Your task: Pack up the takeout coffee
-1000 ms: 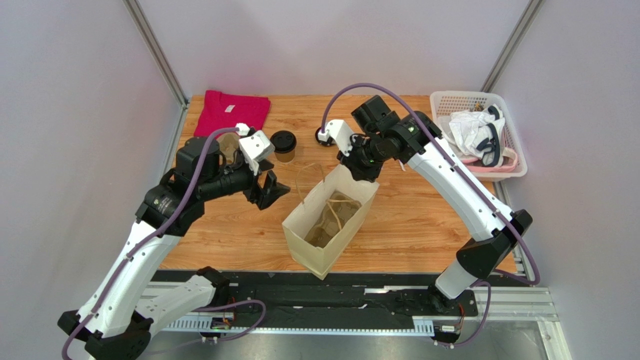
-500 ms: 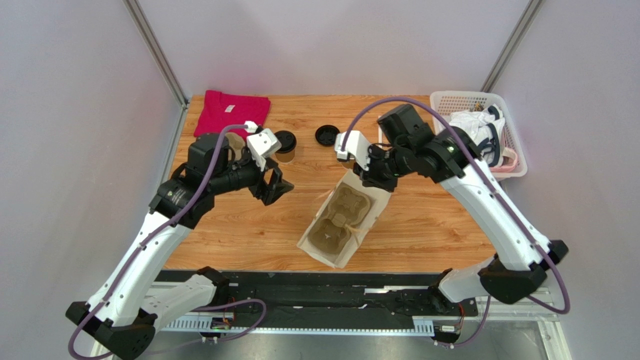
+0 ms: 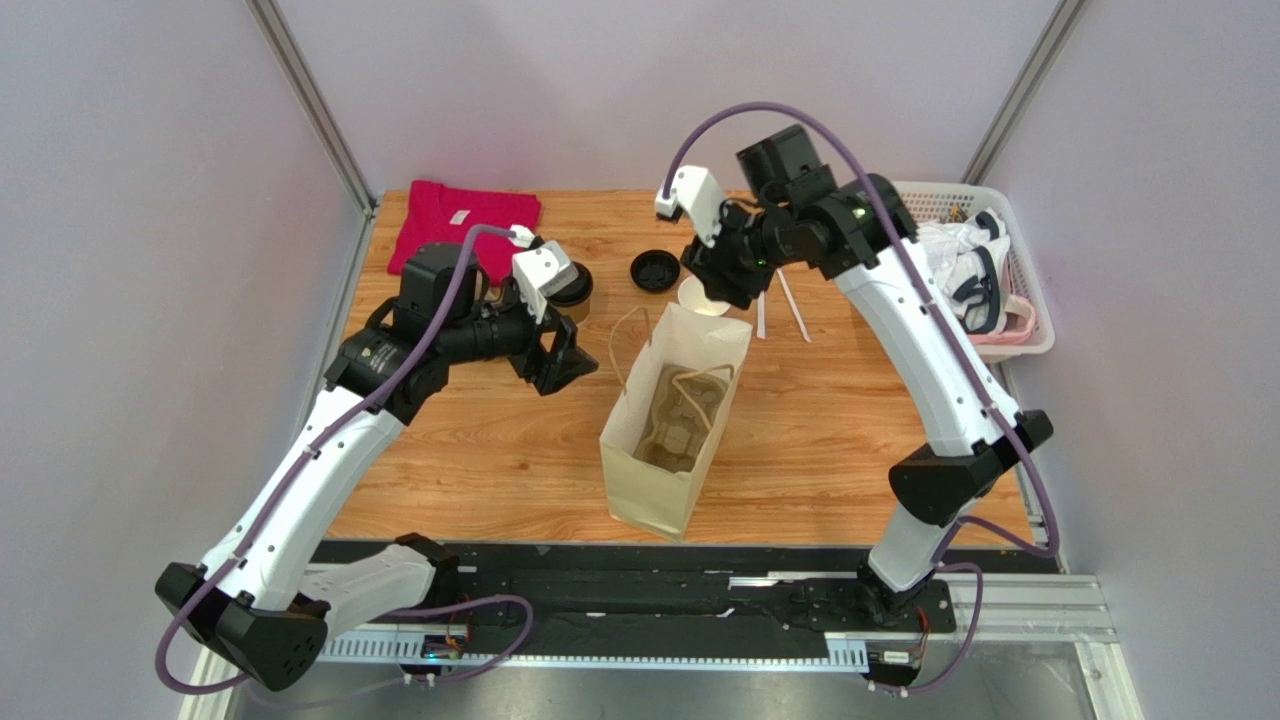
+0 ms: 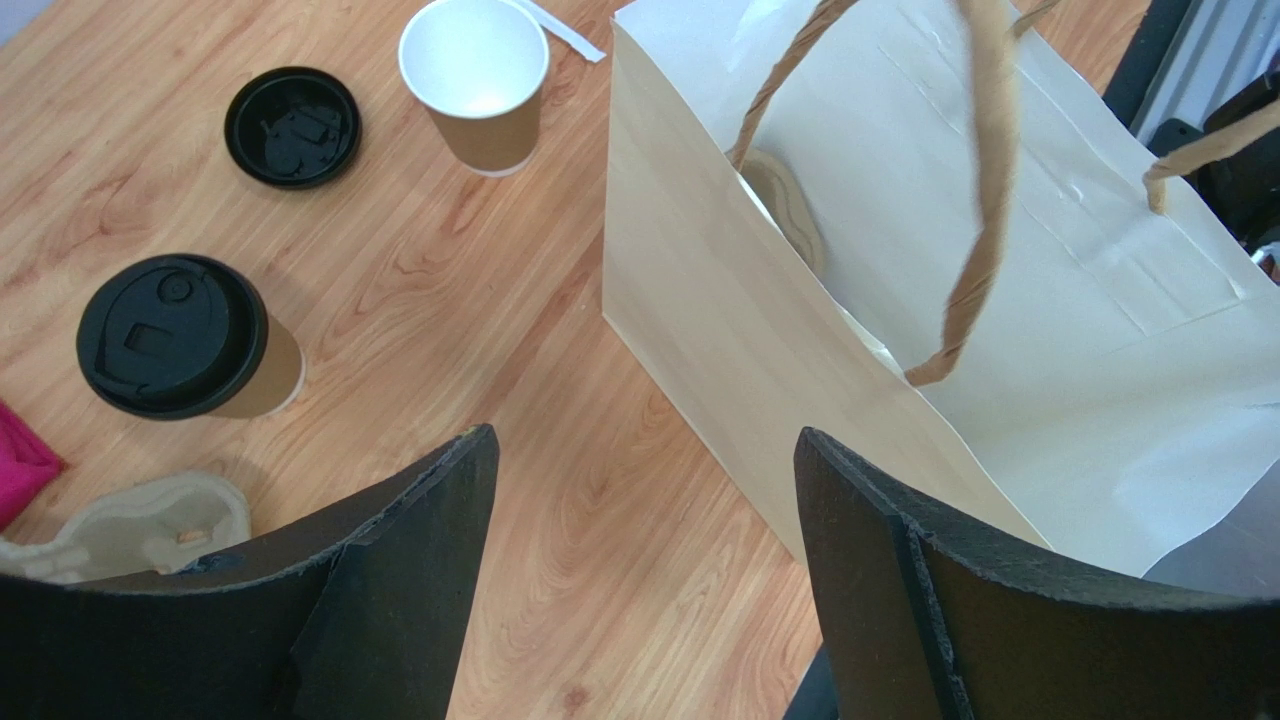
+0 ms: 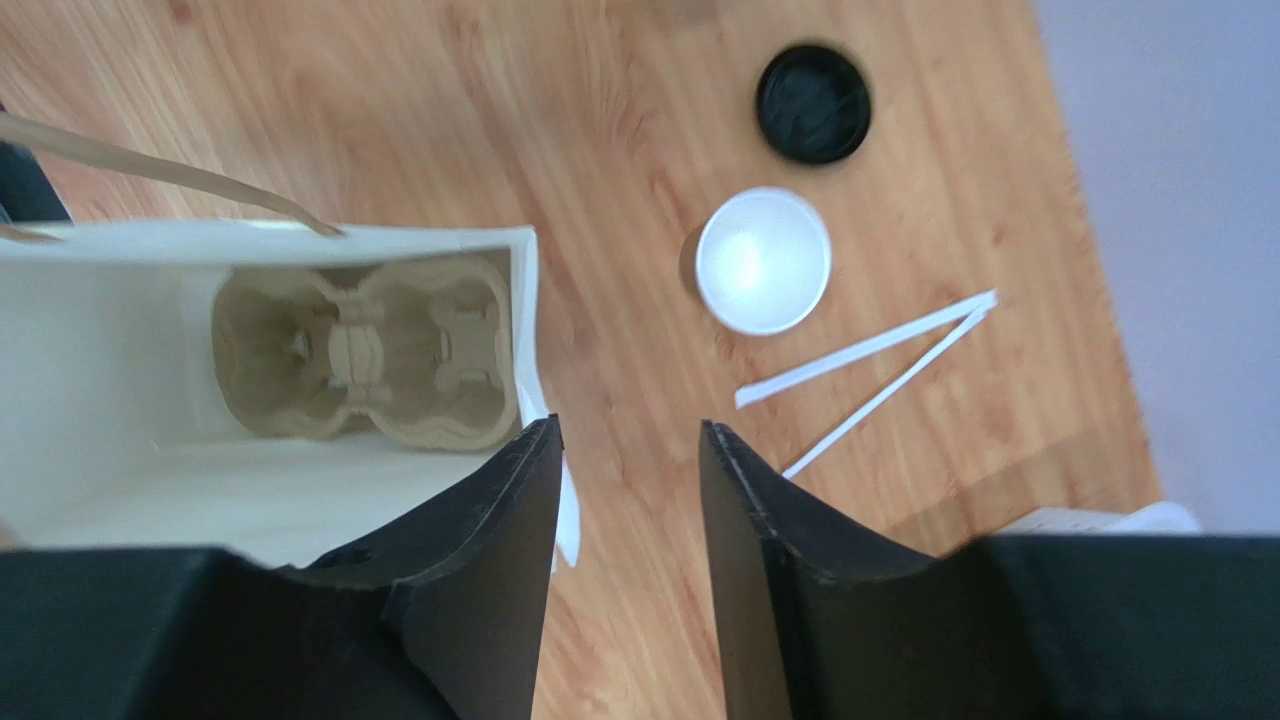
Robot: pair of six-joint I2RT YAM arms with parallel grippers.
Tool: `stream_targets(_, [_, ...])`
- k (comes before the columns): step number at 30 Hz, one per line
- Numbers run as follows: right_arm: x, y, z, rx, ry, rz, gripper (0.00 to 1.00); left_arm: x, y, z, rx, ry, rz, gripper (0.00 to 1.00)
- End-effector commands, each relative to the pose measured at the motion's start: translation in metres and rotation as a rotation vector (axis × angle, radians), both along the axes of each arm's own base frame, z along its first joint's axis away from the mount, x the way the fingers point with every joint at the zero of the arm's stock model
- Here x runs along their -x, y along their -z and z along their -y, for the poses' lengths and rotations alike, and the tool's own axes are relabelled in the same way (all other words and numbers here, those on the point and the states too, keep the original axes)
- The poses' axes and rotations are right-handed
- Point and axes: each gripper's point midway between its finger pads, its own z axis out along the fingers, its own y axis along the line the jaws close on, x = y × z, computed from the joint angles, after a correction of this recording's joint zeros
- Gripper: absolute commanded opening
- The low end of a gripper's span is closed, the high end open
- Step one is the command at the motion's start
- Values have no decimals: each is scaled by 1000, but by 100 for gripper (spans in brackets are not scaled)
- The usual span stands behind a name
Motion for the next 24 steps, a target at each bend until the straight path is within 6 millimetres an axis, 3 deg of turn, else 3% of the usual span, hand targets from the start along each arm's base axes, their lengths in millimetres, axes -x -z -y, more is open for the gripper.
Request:
stream_targets(1, [50, -18, 1, -57, -117, -31, 39, -4, -28, 6, 63, 30, 69, 80])
stream_targets(4, [57, -6, -3, -14, -208, -29, 31, 3, -39, 10, 94, 64, 76, 80])
stream_targets(8, [47, 13, -8, 38, -245, -48, 21, 19, -64, 15, 150, 127, 100, 82])
stream_targets(12, [45, 23, -15, 47, -296, -55, 12, 28, -75, 22, 205, 169, 58, 88])
stream_targets(17, [56, 32, -23, 15, -364, -98, 6, 24, -70, 36, 222, 175, -36, 95])
stream_targets(21, [66, 48, -21, 44, -448, -93, 0, 27, -65, 44, 224, 157, -56, 95])
stream_targets(24, [73, 53, -17, 80, -558, -10, 0, 19, -53, 49, 210, 123, -103, 91])
